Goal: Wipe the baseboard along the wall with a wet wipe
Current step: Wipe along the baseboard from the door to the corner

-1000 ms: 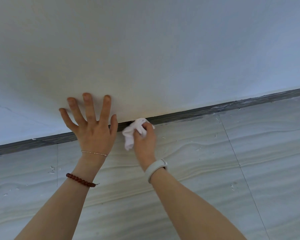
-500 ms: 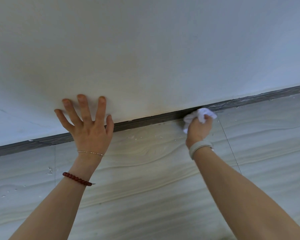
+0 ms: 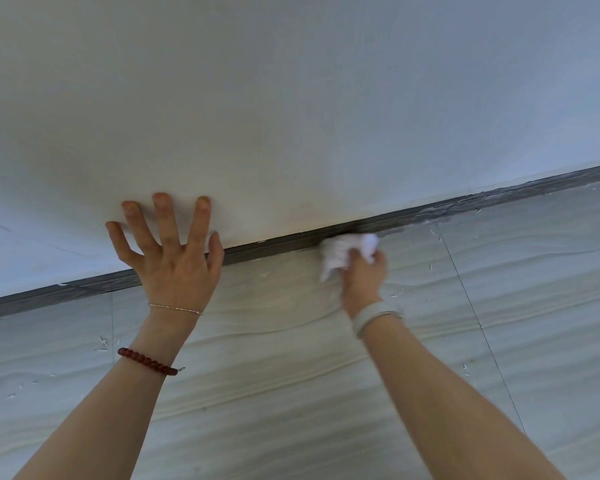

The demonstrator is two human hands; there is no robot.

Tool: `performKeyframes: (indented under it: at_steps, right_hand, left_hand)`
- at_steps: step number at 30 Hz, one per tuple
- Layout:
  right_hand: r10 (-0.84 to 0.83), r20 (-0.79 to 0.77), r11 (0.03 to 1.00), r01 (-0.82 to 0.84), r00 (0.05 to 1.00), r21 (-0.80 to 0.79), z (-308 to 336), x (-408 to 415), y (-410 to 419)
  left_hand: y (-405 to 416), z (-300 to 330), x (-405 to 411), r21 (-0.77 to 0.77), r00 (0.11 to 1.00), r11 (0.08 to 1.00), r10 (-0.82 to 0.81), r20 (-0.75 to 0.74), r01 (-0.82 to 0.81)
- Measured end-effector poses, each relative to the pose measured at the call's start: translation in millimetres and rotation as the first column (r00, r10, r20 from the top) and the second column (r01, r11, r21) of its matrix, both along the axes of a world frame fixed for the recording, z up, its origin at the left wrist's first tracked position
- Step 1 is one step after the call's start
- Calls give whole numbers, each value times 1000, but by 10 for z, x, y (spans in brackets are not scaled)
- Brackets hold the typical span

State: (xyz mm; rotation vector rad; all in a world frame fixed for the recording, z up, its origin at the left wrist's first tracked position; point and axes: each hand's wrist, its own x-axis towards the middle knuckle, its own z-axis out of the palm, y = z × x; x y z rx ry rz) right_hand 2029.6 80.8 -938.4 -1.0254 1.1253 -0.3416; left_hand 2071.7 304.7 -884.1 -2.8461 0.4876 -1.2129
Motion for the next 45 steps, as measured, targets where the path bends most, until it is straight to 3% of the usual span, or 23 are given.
performKeyframes:
  at_steps: [2,4,7,10,12,14,15,17,20,22,24,26,28,30,33,35,38,40,45]
  right_hand:
    - [-108,-146,970,73,983,-230,2,58,-411]
    - [-139,-180,951,81,974,-297,167,73,-488]
    - [31,-153,996,-43,988,-76,251,77,71]
    - [3,68,994,-11,998,113,122,114,821]
    - [115,86,938,-137,990,318,85,102,1229]
    - [296,103,792,-304,950,529,89,48,1555]
    - [327,135,743,-343,935,575,100,37,1643]
    - [268,148,750,-302,952,589,123,65,1534]
    - [9,176,870,-95,984,484,136,55,865]
    - [-103,78,968,81,992,239,138,-40,321]
    - [-137,4,989,137,991,50,178,-121,-119]
    - [-23,-106,998,16,994,-62,304,-176,-373]
    - [239,-200,967,-252,950,-45,457,-234,-430]
    - [507,-226,856,-516,832,24,605,-290,-410]
    - [728,-266,660,-751,632,23,843,-245,-399]
    - [787,-208,604,-795,581,62,978,-164,-420]
    - [865,-83,502,-852,495,148,1153,-109,-505]
    - [885,-12,462,-873,466,158,1251,-157,-619]
    - [848,46,518,-844,528,142,1368,-468,-1191]
  left_hand:
    - [-4,-1,20,2,1000,1000,0,7,0]
    - [-4,-10,28,8,1000,1000,-3,13,3]
    - [28,-34,30,26,1000,1000,3,26,-4]
    - [113,-42,46,90,999,996,1,53,-6]
    - [162,-26,56,132,997,991,-18,73,8]
    - [205,-18,58,158,993,987,-53,105,36]
    - [231,-14,55,166,991,985,-70,111,51]
    - [284,-1,40,181,990,981,-92,103,72]
    - [304,11,7,176,992,980,-106,67,93]
    - [253,33,-28,143,994,985,-105,30,100]
    - [168,52,-97,87,994,991,-99,-35,102]
    - [61,65,-208,11,989,994,-106,-101,108]
    - [-65,58,-355,-49,970,984,-178,-168,172]
    - [-194,46,-504,-144,897,939,-343,-280,314]
    - [-397,56,-615,-348,661,866,-500,-560,360]
    - [-569,104,-645,-515,449,837,-537,-714,184]
    - [-902,259,-607,-701,192,680,-675,-713,-214]
    - [-1141,368,-565,-748,143,602,-744,-652,-279]
    - [-1644,580,-593,-766,209,470,-775,-596,-439]
